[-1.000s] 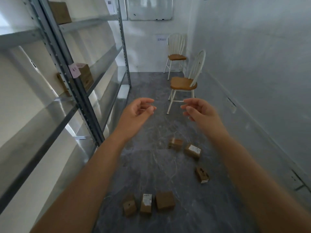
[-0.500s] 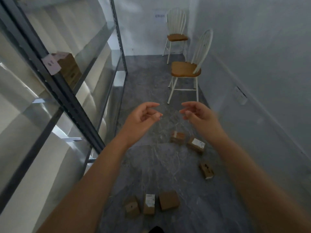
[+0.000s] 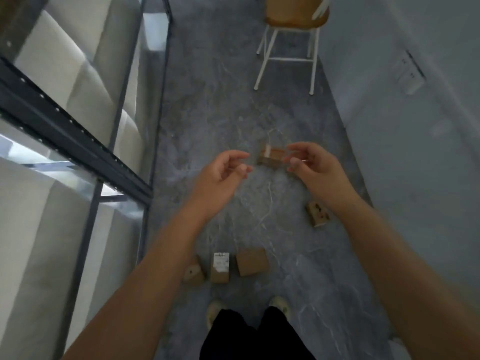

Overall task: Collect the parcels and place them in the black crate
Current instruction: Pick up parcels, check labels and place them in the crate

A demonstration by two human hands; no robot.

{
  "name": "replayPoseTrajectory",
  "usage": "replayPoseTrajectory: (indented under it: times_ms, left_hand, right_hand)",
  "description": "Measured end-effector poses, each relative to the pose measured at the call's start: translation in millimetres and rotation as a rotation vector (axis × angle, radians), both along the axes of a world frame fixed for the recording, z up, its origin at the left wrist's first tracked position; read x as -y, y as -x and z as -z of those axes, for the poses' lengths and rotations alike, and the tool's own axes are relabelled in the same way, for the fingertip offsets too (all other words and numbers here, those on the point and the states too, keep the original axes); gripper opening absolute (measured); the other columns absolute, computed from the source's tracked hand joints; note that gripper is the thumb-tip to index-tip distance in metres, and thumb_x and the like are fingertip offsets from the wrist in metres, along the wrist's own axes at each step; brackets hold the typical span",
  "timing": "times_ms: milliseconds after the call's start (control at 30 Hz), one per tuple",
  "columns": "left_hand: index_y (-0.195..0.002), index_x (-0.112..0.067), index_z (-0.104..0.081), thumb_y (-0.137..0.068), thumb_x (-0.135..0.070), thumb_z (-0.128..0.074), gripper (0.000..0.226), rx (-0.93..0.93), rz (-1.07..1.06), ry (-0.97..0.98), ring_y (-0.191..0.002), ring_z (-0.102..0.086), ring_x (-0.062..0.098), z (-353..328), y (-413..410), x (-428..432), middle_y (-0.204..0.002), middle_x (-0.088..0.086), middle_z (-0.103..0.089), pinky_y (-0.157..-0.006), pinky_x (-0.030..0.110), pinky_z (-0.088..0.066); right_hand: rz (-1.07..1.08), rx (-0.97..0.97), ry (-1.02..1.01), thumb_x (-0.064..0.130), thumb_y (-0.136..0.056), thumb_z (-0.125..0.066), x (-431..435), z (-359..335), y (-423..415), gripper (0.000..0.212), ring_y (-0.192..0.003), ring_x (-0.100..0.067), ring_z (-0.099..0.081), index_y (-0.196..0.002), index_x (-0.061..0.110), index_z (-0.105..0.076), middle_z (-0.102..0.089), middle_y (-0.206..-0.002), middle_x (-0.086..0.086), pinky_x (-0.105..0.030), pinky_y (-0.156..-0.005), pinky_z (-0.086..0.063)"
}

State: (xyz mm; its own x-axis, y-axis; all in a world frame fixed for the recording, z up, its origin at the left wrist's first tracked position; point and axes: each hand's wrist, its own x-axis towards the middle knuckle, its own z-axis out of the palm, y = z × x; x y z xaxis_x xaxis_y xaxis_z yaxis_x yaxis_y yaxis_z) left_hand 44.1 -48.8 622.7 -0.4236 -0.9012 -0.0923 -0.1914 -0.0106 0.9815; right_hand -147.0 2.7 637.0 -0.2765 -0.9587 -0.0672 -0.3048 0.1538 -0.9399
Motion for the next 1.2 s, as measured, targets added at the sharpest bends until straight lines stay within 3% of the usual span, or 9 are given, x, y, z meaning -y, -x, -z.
replayPoseTrajectory:
  times_ms: [167, 300, 400, 567, 733, 900, 967, 1067, 1200]
  left_hand:
    - [-0.108, -0.025, -0.055, -0.096, -0.012, -0.053, 0.018, 0.122, 0.018, -0.065, -0.087, -0.065, 0.011, 144, 4, 2, -0.094, 0.0, -0.067, -0.082, 0.023, -0.051]
    - [-0.102, -0.031, -0.054, -0.096, -0.017, -0.052, 0.016, 0.202, 0.025, -0.175, -0.084, -0.064, 0.007, 270, 5, 5, -0.093, -0.005, -0.067, -0.071, 0.009, -0.048]
    - [-0.11, -0.023, -0.054, -0.098, -0.017, -0.047, 0.015, 0.301, 0.068, -0.278, -0.081, -0.062, 0.004, 360, 14, 6, -0.094, -0.009, -0.065, -0.06, 0.004, -0.044]
    - [-0.125, -0.013, -0.053, -0.097, -0.018, -0.049, 0.028, 0.45, 0.158, -0.385, -0.101, -0.06, 0.021, 485, 34, 14, -0.115, 0.008, -0.062, -0.069, 0.02, -0.043]
    - [-0.142, -0.011, -0.035, -0.099, -0.028, -0.045, 0.047, 0.704, 0.218, -0.666, -0.128, -0.042, 0.028, 573, 28, -5, -0.146, 0.014, -0.039, -0.092, 0.034, -0.036]
    - [-0.147, -0.011, -0.024, -0.1, -0.035, -0.043, 0.056, 0.747, 0.217, -1.059, -0.134, -0.037, 0.033, 606, 20, -42, -0.153, 0.013, -0.028, -0.102, 0.041, -0.038]
    - [-0.144, -0.011, -0.027, -0.098, -0.034, -0.048, 0.056, 0.691, 0.125, -1.086, -0.1, -0.056, 0.022, 611, 26, -49, -0.133, 0.009, -0.049, -0.076, 0.03, -0.05]
    - [-0.129, -0.007, -0.047, -0.098, -0.028, -0.05, 0.037, 0.595, 0.07, -1.071, -0.048, -0.06, 0.012, 607, 40, -53, -0.075, 0.003, -0.066, -0.036, 0.016, -0.044]
    - [-0.106, -0.003, -0.061, -0.099, -0.024, -0.046, 0.027, 0.476, -0.094, -0.9, -0.083, -0.062, 0.023, 601, 47, -30, -0.103, 0.014, -0.062, -0.081, 0.034, -0.05]
  right_hand:
    - [-0.053, -0.096, -0.107, 0.005, -0.092, -0.05, 8, 137, 16, 0.028, -0.086, -0.017, -0.06, -0.1, 0.031, -0.056, -0.062, -0.089, 0.01, -0.029, -0.08, -0.051]
    - [-0.099, -0.117, -0.162, 0.003, -0.093, -0.048, 14, 262, 21, 0.023, -0.088, -0.024, -0.061, -0.104, 0.021, -0.055, -0.062, -0.089, 0.006, -0.039, -0.084, -0.05]
    - [-0.091, -0.095, -0.175, 0.005, -0.093, -0.048, 24, 346, 18, 0.021, -0.085, -0.02, -0.06, -0.106, 0.018, -0.057, -0.061, -0.089, 0.005, -0.026, -0.077, -0.051]
    - [-0.164, -0.091, -0.285, 0.004, -0.092, -0.05, 29, 485, 18, 0.02, -0.087, -0.029, -0.061, -0.109, 0.012, -0.058, -0.064, -0.097, -0.011, -0.037, -0.085, -0.048]
    - [-0.228, -0.177, -0.634, 0.008, -0.091, -0.053, -7, 612, 30, 0.033, -0.095, -0.019, -0.054, -0.124, 0.005, -0.055, -0.059, -0.122, -0.02, -0.026, -0.083, -0.04]
    - [-0.219, -0.081, -1.04, 0.028, -0.095, -0.047, -54, 662, 22, 0.055, -0.125, -0.03, -0.045, -0.145, 0.014, -0.028, -0.039, -0.144, -0.017, -0.034, -0.093, -0.039]
    - [-0.202, 0.019, -1.141, 0.034, -0.096, -0.042, -60, 665, 16, 0.056, -0.123, -0.029, -0.045, -0.146, 0.018, -0.023, -0.036, -0.146, -0.013, -0.035, -0.087, -0.039]
    - [-0.172, 0.137, -1.153, 0.034, -0.097, -0.04, -57, 663, 12, 0.05, -0.111, -0.025, -0.047, -0.142, 0.018, -0.029, -0.04, -0.141, -0.009, -0.036, -0.081, -0.042]
    - [-0.003, 0.172, -0.975, 0.034, -0.094, -0.043, -35, 637, 15, 0.027, -0.089, -0.018, -0.054, -0.117, 0.021, -0.051, -0.055, -0.111, -0.004, -0.039, -0.081, -0.048]
